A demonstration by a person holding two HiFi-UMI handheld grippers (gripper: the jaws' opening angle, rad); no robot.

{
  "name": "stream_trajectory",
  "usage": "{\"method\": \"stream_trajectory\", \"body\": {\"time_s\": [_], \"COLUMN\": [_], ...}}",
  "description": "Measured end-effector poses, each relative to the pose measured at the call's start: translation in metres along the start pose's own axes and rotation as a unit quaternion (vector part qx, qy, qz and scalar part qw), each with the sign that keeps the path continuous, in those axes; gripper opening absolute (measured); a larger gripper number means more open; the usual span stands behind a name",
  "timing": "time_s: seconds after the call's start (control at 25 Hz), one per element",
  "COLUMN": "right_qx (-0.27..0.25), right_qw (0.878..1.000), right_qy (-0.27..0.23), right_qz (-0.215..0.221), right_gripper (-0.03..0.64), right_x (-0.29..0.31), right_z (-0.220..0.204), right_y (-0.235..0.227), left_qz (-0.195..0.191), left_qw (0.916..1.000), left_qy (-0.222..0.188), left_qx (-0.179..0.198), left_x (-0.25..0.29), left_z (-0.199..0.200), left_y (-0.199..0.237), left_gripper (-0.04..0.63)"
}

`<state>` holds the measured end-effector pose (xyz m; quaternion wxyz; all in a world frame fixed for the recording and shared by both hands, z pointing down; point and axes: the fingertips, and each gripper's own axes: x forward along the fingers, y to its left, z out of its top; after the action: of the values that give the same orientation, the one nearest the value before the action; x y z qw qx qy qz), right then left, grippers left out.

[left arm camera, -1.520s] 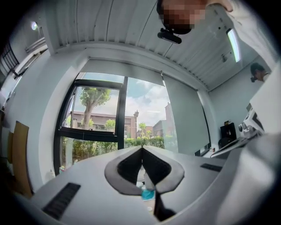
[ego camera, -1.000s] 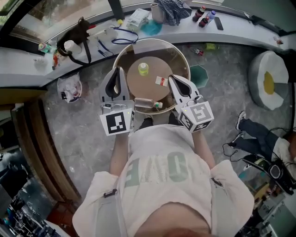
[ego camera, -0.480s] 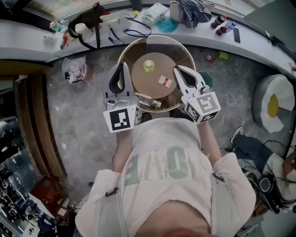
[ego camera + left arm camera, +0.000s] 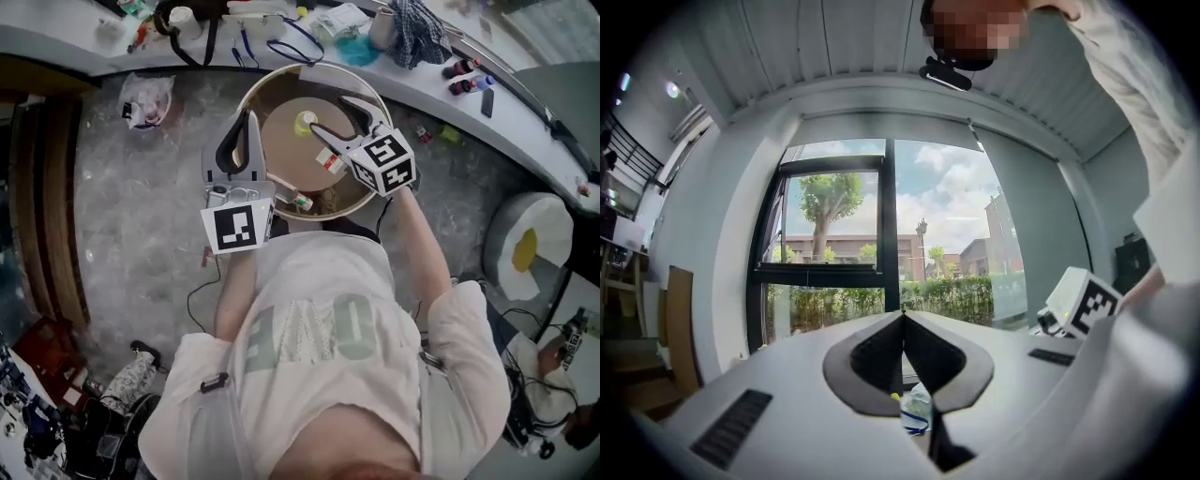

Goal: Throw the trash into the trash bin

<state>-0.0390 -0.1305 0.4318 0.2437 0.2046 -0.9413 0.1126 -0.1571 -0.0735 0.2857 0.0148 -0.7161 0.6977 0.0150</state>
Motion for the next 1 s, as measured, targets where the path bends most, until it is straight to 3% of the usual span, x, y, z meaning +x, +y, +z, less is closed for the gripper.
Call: {"method": "stream_trajectory", "body": {"time_s": [0.2, 0.44, 0.64, 0.84, 0.88, 0.92, 1.0], "right_qx": [-0.078, -0.060, -0.075, -0.090, -0.100, -0.111, -0.126], "right_qw": [0.986, 0.961, 0.940, 0.929, 0.924, 0.919, 0.913], "right_qy": [0.136, 0.264, 0.328, 0.352, 0.363, 0.373, 0.384], "right_qz": [0.052, 0.054, 0.063, 0.069, 0.064, 0.057, 0.050], "right_gripper": [0.302, 0.302, 0.302, 0.295, 0.254, 0.147, 0.146], "right_x": [0.068, 0.123, 0.138, 0.147, 0.147, 0.146, 0.146], "right_z": [-0.055, -0.132, -0.171, -0.181, -0.183, -0.184, -0.185], "right_y": [-0.016, -0.040, -0.040, -0.035, -0.035, -0.036, -0.036], "left_qz": [0.042, 0.085, 0.125, 0.149, 0.151, 0.154, 0.155], "left_qw": [0.9988, 0.9947, 0.9886, 0.9842, 0.9839, 0.9836, 0.9836], "left_qy": [0.024, 0.056, 0.084, 0.095, 0.095, 0.094, 0.092], "left_qx": [-0.003, -0.009, -0.008, -0.011, -0.011, -0.011, -0.011], "left_x": [-0.017, -0.045, -0.072, -0.089, -0.090, -0.092, -0.093], "left_z": [-0.016, -0.038, -0.053, -0.060, -0.060, -0.060, -0.060], "left_y": [0.020, 0.048, 0.069, 0.081, 0.083, 0.085, 0.087], "left_gripper": [0.012, 0.012, 0.012, 0.012, 0.012, 0.012, 0.012]}}
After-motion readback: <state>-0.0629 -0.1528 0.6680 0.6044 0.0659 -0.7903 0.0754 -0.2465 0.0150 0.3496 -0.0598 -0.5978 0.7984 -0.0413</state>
